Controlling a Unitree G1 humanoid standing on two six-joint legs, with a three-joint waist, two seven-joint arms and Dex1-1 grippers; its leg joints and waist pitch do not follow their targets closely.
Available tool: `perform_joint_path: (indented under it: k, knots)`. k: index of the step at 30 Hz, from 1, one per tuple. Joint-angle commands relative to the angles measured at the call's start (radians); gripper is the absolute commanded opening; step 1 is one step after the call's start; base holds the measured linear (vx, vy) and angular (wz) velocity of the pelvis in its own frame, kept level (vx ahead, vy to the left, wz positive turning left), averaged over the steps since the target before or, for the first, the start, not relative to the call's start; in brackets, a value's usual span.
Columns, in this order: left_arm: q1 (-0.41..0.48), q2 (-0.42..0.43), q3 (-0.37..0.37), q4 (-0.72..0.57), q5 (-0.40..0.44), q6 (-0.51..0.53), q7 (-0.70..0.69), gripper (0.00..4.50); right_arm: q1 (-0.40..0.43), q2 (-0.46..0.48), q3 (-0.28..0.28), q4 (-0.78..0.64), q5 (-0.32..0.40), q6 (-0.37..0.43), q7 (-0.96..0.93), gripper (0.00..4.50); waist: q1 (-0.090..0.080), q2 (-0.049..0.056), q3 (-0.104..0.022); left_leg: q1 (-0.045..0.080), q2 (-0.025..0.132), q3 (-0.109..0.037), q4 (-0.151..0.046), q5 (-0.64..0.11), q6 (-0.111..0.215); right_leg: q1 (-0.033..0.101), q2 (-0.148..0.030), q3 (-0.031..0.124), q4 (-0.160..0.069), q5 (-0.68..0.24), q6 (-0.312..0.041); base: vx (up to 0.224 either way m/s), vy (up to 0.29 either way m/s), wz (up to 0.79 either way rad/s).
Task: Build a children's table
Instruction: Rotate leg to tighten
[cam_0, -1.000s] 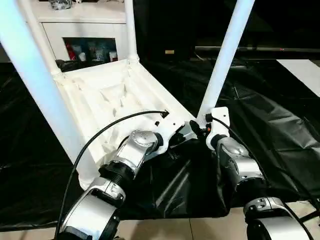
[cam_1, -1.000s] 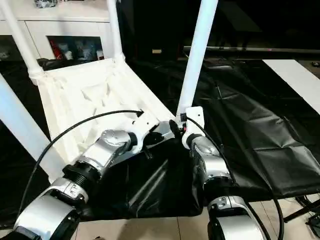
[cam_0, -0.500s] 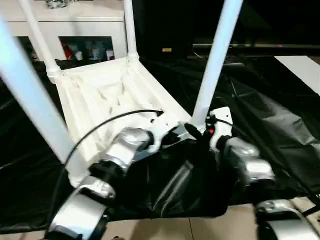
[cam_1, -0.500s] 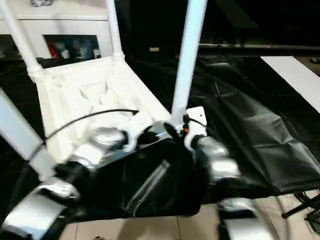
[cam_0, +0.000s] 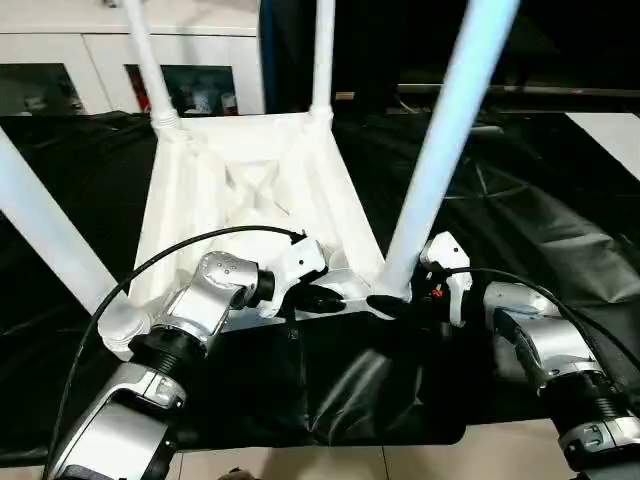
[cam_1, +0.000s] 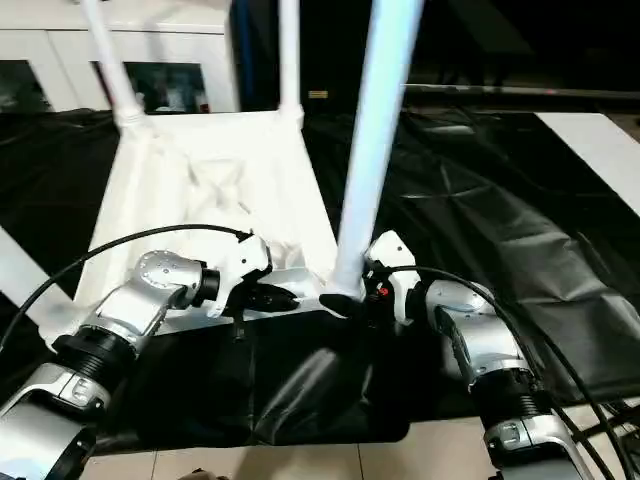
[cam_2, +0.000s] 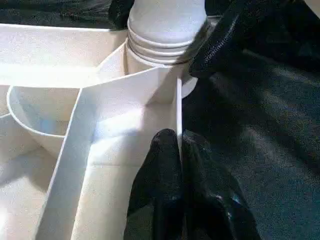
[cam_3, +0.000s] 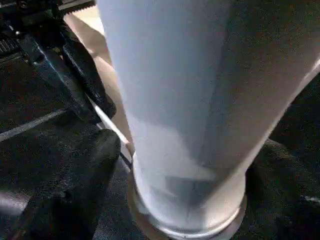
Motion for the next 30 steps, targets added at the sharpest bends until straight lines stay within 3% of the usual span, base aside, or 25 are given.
perform_joint_path:
  k: [1, 7, 19, 23, 24, 25, 27, 28, 30]
  knots:
    - [0.007, -0.012, -0.023, -0.023, -0.006, 0.006, -0.018, 0.00, -0.003, 0.004, 0.017, -0.011, 0.000, 0.002, 0.022, 3.48, -0.002, -0.005, -0.060, 0.017, 0.034, -0.012, -0.061, -0.209, 0.057, 0.047, -0.053, 0.039, -0.054, -0.203, -0.235, 0.000, 0.000, 0.00]
    - [0.014, -0.007, -0.023, -0.040, -0.009, 0.021, -0.018, 0.00, 0.002, -0.001, 0.022, -0.005, -0.013, 0.000, 0.025, 2.90, -0.002, -0.007, -0.060, 0.016, 0.033, -0.012, -0.061, -0.208, 0.053, 0.047, -0.053, 0.039, -0.054, -0.212, -0.226, 0.000, 0.000, 0.00]
    - [0.023, -0.018, -0.012, -0.038, -0.005, 0.036, 0.023, 0.00, 0.013, 0.031, 0.006, 0.031, -0.020, 0.001, -0.042, 2.67, -0.003, -0.009, -0.061, 0.015, 0.032, -0.011, -0.058, -0.189, 0.062, 0.048, -0.052, 0.039, -0.051, -0.193, -0.231, 0.000, 0.000, 0.00]
    - [0.002, -0.056, 0.008, 0.010, 0.013, 0.052, 0.124, 0.00, 0.007, 0.078, -0.024, 0.076, -0.033, 0.016, -0.170, 2.67, -0.009, -0.009, -0.055, 0.019, 0.030, -0.013, -0.064, -0.252, 0.034, 0.043, -0.054, 0.038, -0.065, -0.300, -0.208, 0.000, 0.000, 0.00]
    - [-0.022, -0.104, 0.024, 0.063, 0.032, 0.070, 0.239, 0.00, -0.001, 0.135, -0.061, 0.121, -0.038, 0.035, -0.310, 2.67, -0.011, -0.010, -0.055, 0.022, 0.029, -0.014, -0.064, -0.269, 0.024, 0.040, -0.054, 0.038, -0.070, -0.343, -0.192, 0.000, 0.000, 0.00]
    - [-0.022, -0.104, 0.024, 0.063, 0.032, 0.070, 0.239, 0.00, -0.001, 0.135, -0.061, 0.121, -0.038, 0.035, -0.310, 2.67, -0.014, -0.009, -0.051, 0.023, 0.028, -0.013, -0.065, -0.282, 0.017, 0.036, -0.052, 0.039, -0.074, -0.367, -0.184, 0.000, 0.000, 0.00]
    - [-0.054, -0.172, 0.042, 0.127, 0.049, 0.090, 0.384, 0.00, -0.019, 0.209, -0.116, 0.166, -0.035, 0.064, -0.502, 2.67, -0.019, -0.012, -0.052, 0.025, 0.025, -0.020, -0.068, -0.323, -0.003, 0.038, -0.055, 0.033, -0.086, -0.468, -0.144, 0.000, 0.000, 0.00]
    - [-0.070, -0.213, 0.052, 0.155, 0.053, 0.103, 0.458, 0.00, -0.032, 0.246, -0.147, 0.192, -0.031, 0.074, -0.605, 2.67, -0.024, -0.007, -0.050, 0.028, 0.024, -0.020, -0.067, -0.328, -0.010, 0.030, -0.055, 0.035, -0.089, -0.485, -0.134, 0.000, 0.000, 0.00]
    - [-0.086, -0.271, 0.051, 0.183, 0.057, 0.120, 0.523, 0.00, -0.057, 0.295, -0.182, 0.233, -0.019, 0.075, -0.709, 2.67, -0.031, -0.010, -0.052, 0.030, 0.021, -0.023, -0.066, -0.343, -0.013, 0.030, -0.055, 0.030, -0.095, -0.517, -0.122, 0.000, 0.000, 0.00]
